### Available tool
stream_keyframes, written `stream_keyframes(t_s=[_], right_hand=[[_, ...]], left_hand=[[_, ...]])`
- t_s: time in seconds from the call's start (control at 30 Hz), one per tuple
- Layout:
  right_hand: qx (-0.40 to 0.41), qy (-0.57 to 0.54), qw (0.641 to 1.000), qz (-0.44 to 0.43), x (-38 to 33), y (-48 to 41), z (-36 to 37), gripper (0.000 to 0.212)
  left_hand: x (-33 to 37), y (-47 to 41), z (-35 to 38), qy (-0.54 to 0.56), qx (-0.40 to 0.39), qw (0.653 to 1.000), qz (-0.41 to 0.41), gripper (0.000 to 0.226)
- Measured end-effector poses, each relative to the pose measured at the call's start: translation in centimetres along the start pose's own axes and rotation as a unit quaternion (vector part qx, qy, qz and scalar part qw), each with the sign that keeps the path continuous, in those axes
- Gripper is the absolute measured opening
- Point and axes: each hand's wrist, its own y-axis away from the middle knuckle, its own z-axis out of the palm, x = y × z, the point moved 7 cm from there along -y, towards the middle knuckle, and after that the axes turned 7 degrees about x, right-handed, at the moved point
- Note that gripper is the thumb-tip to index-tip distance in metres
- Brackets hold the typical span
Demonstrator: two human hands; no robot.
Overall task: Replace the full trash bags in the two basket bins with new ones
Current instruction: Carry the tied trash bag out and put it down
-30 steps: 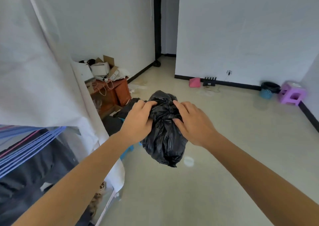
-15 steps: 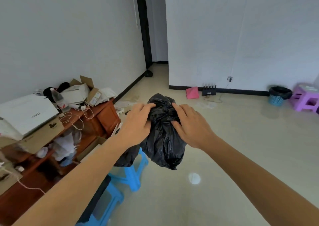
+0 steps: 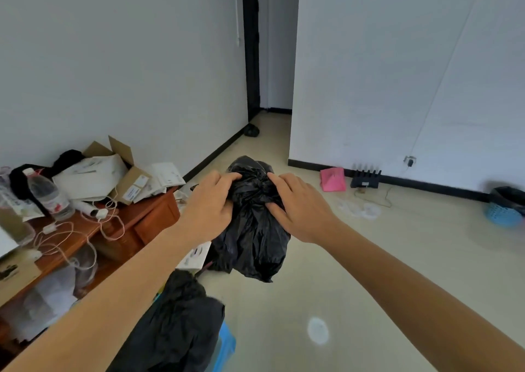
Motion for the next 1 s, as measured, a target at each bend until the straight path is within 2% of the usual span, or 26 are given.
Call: stream_keyframes(t_s=[0.2, 0.5, 0.6, 0.77, 1.0], right_hand=[[0.026, -0.006, 0.999, 0.034, 12.1, -13.5, 5.3, 0.061], [0.033, -0.011, 0.998, 0.057, 32.0, -32.4, 20.4, 0.057], [0.022, -0.008, 0.999, 0.037, 37.7, -40.5, 24.7, 0.058], [0.009, -0.034, 0.999, 0.002, 43.1, -54.4, 32.3, 0.057], [-0.002, -0.035, 0.999, -0.041, 50.6, -73.2, 47.5, 0.056]], left_hand=[[-5.6, -17.1, 8.8, 0.032, -0.019, 0.999, 0.001, 0.052], [-16.4, -41.1, 26.9, 0.067, -0.057, 0.996, -0.019, 0.047], [-20.8, -49.5, 30.9, 0.051, -0.077, 0.995, -0.026, 0.041], [-30.5, -60.7, 35.4, 0.027, -0.065, 0.996, -0.061, 0.039], [-46.6, -75.6, 44.0, 0.024, -0.029, 0.995, -0.097, 0.038]])
